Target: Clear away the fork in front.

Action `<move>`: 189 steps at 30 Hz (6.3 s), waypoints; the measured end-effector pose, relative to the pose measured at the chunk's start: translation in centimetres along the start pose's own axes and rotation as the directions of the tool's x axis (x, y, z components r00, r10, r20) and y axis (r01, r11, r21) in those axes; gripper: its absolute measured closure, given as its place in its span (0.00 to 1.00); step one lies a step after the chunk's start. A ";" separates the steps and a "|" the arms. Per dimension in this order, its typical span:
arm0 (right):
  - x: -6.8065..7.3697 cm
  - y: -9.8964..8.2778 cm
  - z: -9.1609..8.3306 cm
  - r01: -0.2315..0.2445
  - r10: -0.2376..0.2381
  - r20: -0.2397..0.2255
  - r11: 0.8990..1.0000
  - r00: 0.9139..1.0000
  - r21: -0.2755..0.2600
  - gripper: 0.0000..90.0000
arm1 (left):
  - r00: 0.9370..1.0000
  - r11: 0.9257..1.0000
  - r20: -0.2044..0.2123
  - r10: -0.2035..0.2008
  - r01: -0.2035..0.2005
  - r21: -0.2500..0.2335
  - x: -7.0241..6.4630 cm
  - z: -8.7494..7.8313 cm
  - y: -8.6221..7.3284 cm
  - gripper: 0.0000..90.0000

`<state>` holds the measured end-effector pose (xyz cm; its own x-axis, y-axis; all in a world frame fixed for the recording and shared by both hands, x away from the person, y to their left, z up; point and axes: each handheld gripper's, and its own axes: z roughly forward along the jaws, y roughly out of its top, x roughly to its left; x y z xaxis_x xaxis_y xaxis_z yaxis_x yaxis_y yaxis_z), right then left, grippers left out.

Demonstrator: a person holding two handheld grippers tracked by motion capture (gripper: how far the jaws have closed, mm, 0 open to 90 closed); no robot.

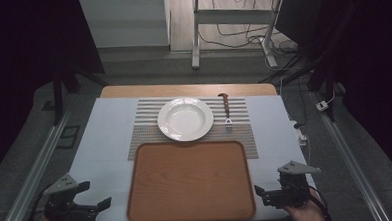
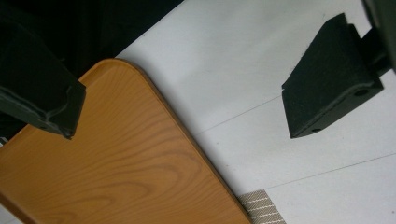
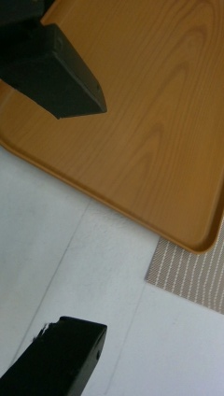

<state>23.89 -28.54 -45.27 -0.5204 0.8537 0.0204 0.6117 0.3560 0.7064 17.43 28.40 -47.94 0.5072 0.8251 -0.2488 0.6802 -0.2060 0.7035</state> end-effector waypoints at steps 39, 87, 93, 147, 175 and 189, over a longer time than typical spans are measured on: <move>1.1 3.3 3.7 0.152 -0.150 -0.068 0.988 0.986 0.021 0.00 | 1.000 1.000 0.026 -0.006 0.006 0.001 0.2 0.0 0.0 0.00; 2.5 9.2 13.8 0.567 -0.611 0.133 0.781 0.780 0.260 0.00 | 0.999 1.000 0.037 -0.008 0.008 0.006 0.3 0.0 -0.1 0.00; 2.0 10.3 15.1 0.607 -0.663 0.150 0.738 0.734 0.295 0.00 | 0.999 1.000 0.034 -0.007 0.007 0.007 0.3 0.0 -0.1 0.00; 1.7 12.6 22.8 0.802 -0.924 0.250 0.376 0.289 0.463 1.00 | 0.999 1.000 0.041 0.002 -0.003 0.018 0.2 0.0 -0.1 0.00; 1.6 13.9 15.3 0.740 -0.763 0.243 0.643 0.599 0.195 1.00 | 0.999 1.000 0.037 -0.008 0.008 0.021 0.2 0.0 -0.1 0.00; 1.0 13.5 10.1 0.518 -0.518 0.018 0.851 0.855 -0.085 1.00 | 0.998 1.000 0.056 -0.003 0.003 -0.003 0.0 0.0 0.1 0.00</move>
<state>37.66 -19.01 -42.81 -0.7515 0.5522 -0.3609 0.2010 0.7127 0.6720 17.49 28.43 -47.90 0.5339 0.7952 -0.2876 0.6801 -0.2017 0.7049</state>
